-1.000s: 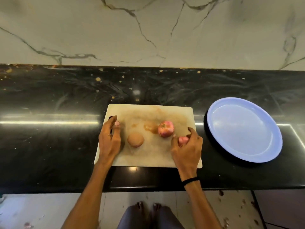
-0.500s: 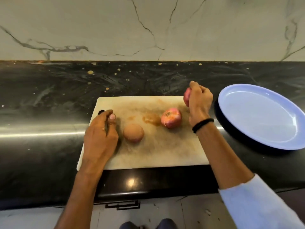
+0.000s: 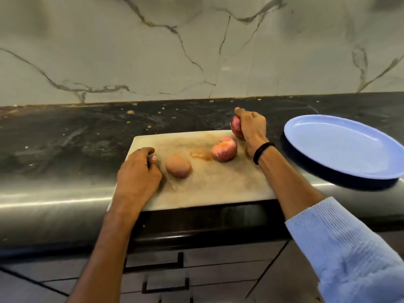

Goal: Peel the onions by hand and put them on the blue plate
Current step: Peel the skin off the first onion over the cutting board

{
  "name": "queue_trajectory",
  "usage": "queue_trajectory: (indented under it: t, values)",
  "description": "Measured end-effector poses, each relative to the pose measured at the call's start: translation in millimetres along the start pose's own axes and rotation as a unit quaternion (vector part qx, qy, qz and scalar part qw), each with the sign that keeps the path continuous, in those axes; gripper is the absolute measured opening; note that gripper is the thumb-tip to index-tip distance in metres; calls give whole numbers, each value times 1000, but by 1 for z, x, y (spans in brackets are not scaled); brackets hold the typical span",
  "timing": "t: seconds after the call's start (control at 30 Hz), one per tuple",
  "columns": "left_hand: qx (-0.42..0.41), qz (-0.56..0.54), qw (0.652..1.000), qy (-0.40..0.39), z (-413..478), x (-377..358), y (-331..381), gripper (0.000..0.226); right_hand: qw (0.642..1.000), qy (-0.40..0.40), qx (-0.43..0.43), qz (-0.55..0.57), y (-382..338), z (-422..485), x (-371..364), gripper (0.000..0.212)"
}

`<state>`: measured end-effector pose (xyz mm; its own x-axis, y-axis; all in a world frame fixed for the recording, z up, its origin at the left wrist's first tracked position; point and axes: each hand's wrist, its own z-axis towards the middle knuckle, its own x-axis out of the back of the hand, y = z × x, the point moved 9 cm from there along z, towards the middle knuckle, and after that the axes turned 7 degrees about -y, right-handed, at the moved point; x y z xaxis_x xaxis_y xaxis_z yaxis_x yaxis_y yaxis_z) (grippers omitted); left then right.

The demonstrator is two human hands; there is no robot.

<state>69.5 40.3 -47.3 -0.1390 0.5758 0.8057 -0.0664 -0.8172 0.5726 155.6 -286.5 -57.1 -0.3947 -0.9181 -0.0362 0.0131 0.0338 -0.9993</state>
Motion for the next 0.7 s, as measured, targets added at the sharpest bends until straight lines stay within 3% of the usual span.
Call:
queue_trajectory:
  t: [0.17,0.37,0.5,0.6,0.7]
  values:
    - [0,-24,1000,-4,15,13,16,34,998,-34,-9,59,-12,-16,-1,24]
    - [-99,-132,985,-56,57,8,66,25,977,-168,-24,130,-26,-27,-24,29]
    - [-163,-181,969,-27,78,4,95,19,966,-206,-23,158,-33,-23,-31,31]
    - [-207,-189,960,-22,84,-2,117,28,960,-212,-25,183,-37,-17,-38,43]
    - [-249,-179,951,-40,82,-5,134,56,953,-233,-20,191,-40,-13,-48,50]
